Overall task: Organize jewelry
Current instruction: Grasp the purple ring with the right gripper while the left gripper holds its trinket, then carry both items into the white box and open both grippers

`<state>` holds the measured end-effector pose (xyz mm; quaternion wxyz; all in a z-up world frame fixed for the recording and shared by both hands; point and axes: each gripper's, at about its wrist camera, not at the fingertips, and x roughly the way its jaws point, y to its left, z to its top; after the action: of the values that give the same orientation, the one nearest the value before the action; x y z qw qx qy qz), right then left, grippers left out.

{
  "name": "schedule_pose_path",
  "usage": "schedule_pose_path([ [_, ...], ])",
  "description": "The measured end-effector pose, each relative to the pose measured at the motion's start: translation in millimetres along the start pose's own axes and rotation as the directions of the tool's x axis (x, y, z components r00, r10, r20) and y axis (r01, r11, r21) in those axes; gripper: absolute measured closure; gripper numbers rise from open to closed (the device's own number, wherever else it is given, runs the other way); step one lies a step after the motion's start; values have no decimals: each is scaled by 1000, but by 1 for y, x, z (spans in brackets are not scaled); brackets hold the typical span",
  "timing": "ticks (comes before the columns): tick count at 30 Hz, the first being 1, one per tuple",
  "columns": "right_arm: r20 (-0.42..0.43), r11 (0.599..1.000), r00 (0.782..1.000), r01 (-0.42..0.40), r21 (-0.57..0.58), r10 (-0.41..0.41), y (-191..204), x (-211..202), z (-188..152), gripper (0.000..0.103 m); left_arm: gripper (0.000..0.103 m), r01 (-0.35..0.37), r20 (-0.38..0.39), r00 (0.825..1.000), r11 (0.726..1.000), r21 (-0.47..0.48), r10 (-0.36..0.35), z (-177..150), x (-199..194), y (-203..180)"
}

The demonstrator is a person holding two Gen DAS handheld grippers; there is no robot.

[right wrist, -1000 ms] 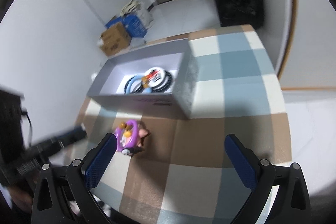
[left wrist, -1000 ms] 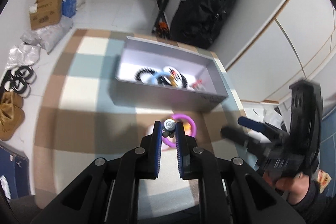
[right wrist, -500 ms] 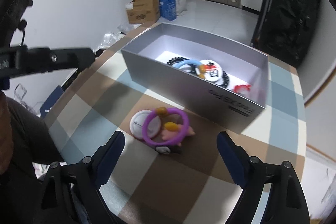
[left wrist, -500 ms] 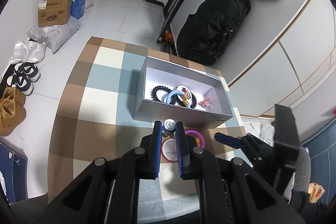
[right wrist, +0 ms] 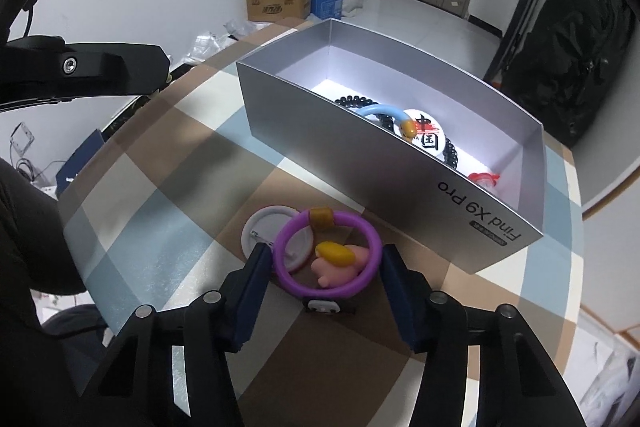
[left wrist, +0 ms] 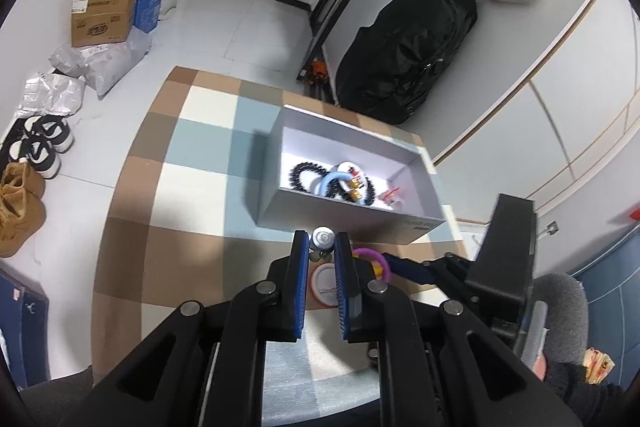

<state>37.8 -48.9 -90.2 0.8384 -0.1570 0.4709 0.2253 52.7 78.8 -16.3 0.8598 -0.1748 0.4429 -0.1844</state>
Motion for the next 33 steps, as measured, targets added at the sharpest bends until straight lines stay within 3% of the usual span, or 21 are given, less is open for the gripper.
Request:
schedule_pose_path([
  [19,78,996,995,-62,71,56,-15,-22,2,50,95,11,13,1000,1000,-15,-11,-1,-1,1],
  [33,212,970,967,-180,162,143,-38,-57,15,50,95,-11,40,999,1000,-24,12,5,5,-8],
])
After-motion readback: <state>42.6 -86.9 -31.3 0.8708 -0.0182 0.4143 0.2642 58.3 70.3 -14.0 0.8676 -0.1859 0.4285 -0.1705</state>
